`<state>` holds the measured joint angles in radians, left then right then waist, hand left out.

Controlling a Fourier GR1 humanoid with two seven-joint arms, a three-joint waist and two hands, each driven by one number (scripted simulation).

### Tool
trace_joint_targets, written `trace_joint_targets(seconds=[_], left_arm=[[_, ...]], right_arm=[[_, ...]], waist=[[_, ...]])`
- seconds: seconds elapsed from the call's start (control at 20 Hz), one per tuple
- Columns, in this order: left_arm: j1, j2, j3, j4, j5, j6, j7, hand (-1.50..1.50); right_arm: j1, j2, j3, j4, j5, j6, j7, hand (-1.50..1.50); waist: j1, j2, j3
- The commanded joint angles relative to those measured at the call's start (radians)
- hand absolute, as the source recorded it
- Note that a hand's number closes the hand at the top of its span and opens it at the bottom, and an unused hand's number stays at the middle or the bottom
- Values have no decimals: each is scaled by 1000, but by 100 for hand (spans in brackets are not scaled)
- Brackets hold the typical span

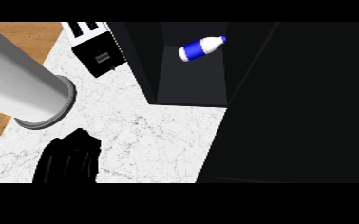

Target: Pick up the bottled water, place it into the cabinet and close the cabinet

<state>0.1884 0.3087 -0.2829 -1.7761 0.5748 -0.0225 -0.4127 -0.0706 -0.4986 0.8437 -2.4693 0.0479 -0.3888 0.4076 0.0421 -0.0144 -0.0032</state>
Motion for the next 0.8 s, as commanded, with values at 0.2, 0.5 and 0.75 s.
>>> trace_joint_targets(seconds=[0.2,0.5,0.75], left_arm=[[247,107,95,-214,76,-76,-17,150],[375,176,237,-212,175,-216,-65,150],[444,171,277,-216,188,-293,-76,150]], right_arm=[[-271,293,64,59,114,-35,209,150],[-482,491,-120,292,53,-54,278,150],[-594,496,-262,465,-43,-17,217,150]], waist=[[-16,7,1],[-11,13,2],[-15,14,3]])
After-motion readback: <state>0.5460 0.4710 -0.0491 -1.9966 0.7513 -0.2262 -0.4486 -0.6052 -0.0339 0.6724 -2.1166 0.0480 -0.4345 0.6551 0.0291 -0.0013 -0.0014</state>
